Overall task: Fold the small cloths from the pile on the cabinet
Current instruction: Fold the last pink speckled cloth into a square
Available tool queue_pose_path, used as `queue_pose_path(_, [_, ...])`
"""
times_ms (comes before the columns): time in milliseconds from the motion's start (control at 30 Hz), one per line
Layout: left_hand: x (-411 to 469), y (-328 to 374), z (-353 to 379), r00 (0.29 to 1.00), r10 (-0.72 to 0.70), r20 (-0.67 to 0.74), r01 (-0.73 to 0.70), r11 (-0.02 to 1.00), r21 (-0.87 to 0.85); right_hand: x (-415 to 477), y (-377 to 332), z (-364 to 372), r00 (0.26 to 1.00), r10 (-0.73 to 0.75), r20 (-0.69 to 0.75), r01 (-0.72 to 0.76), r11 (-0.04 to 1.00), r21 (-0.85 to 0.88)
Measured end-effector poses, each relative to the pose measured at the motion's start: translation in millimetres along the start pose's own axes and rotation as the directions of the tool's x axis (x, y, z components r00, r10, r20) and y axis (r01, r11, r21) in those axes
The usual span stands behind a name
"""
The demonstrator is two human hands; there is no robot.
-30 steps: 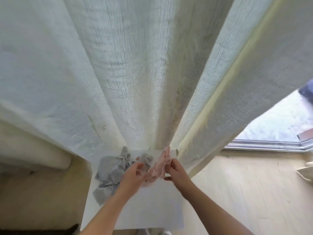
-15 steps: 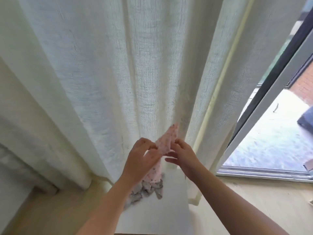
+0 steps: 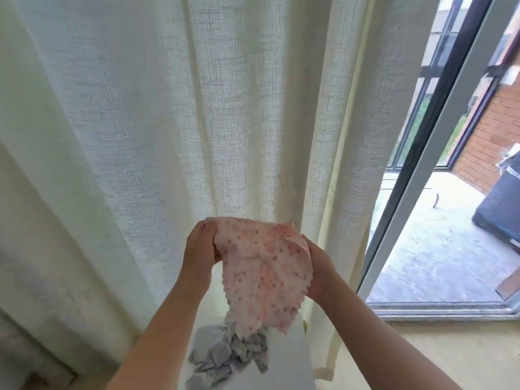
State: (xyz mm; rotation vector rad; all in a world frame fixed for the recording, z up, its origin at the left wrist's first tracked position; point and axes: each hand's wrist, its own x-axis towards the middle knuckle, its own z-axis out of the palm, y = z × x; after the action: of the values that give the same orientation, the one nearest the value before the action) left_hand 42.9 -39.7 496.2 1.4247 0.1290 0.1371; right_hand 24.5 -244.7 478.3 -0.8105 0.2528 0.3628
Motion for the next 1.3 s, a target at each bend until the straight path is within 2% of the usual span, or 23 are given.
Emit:
queue_pose_path(100, [17.9, -1.2, 1.0, 0.989, -0.123, 0.080, 0.132, 0.986, -0.105, 1.4, 4.2, -9.0, 0.968, 0.188, 0.168, -0.190, 0.982, -0.004])
queue_pose_path(167, [30.4, -7.4, -1.3, 0.950, -0.269, 0.161, 0.303, 0.919, -0.254, 1.8, 10.9, -14.6, 0.931, 0.256, 0.259, -0.249, 0.967, -0.061])
queue_pose_path(233, [37.5, -12.7, -3.3, 0.878, -0.416, 0.235, 0.478, 0.766, -0.429, 2.8, 20.4, -19.9, 0.936, 0.283, 0.211, -0.252, 0.954, -0.160])
queue_pose_path(300, [37.3, -19.6, -10.0, 0.785, -0.522, 0.334, 0.616, 0.599, -0.511, 8.0, 27.9, -24.0, 0.947, 0.291, 0.136, -0.262, 0.944, -0.200])
queue_pose_path(400, [19.7, -40.4, -15.1, 0.751, -0.599, 0.279, 0.659, 0.648, -0.382, 16.5, 28.6, -26.7, 0.972, 0.235, 0.016, -0.229, 0.959, -0.169])
queue_pose_path(467, [3.7, -56.9, -16.3, 0.705, -0.632, 0.322, 0.707, 0.660, -0.254, 23.4, 24.1, -26.7, 0.969, 0.238, -0.067, -0.245, 0.962, -0.120])
queue_pose_path(567, [-4.5, -72.3, -14.9, 0.682, -0.644, 0.347, 0.687, 0.727, 0.000, 29.8, 16.9, -26.1, 0.973, 0.225, -0.059, -0.228, 0.972, -0.060])
queue_pose_path(600, [-4.1, -71.6, -12.4, 0.694, -0.623, 0.360, 0.662, 0.749, 0.020, 31.4, 14.0, -25.8, 0.976, 0.212, -0.039, -0.214, 0.975, -0.053])
queue_pose_path(700, [2.7, -68.9, -7.2, 0.735, -0.567, 0.372, 0.643, 0.757, -0.116, 29.1, 3.4, -25.6, 0.971, 0.237, 0.039, -0.234, 0.970, -0.058])
queue_pose_path(767, [6.1, -67.9, -8.3, 0.746, -0.541, 0.387, 0.638, 0.748, -0.184, 29.4, -1.6, -30.7, 0.966, 0.256, -0.034, -0.258, 0.961, -0.102])
queue_pose_path(900, [4.4, -68.8, -7.5, 0.725, -0.510, 0.462, 0.523, 0.845, 0.112, 29.3, -4.0, -42.4, 0.964, 0.230, -0.133, -0.237, 0.971, -0.040])
queue_pose_path(933, [9.2, -69.6, -9.5, 0.738, -0.513, 0.438, 0.513, 0.849, 0.131, 29.1, -4.9, -44.3, 0.960, 0.236, -0.152, -0.242, 0.970, -0.021])
queue_pose_path(1000, [20.3, -68.8, -14.1, 0.774, -0.529, 0.348, 0.553, 0.833, 0.038, 28.0, -7.1, -50.1, 0.943, 0.264, -0.202, -0.274, 0.962, -0.022])
queue_pose_path(1067, [28.7, -64.5, -17.3, 0.782, -0.578, 0.234, 0.597, 0.802, -0.010, 27.2, -9.8, -57.7, 0.924, 0.272, -0.269, -0.300, 0.951, -0.069])
queue_pose_path(1133, [32.2, -58.4, -18.9, 0.773, -0.600, 0.205, 0.600, 0.797, 0.066, 26.7, -13.3, -61.7, 0.919, 0.260, -0.298, -0.309, 0.942, -0.130])
queue_pose_path(1233, [33.8, -53.8, -21.5, 0.794, -0.536, 0.287, 0.494, 0.844, 0.210, 22.2, -22.8, -58.5, 0.951, 0.222, -0.215, -0.279, 0.915, -0.290])
queue_pose_path(1300, [37.1, -45.2, -23.2, 0.825, -0.427, 0.370, 0.381, 0.904, 0.195, 17.3, -33.4, -54.0, 0.987, 0.127, -0.100, -0.158, 0.885, -0.437])
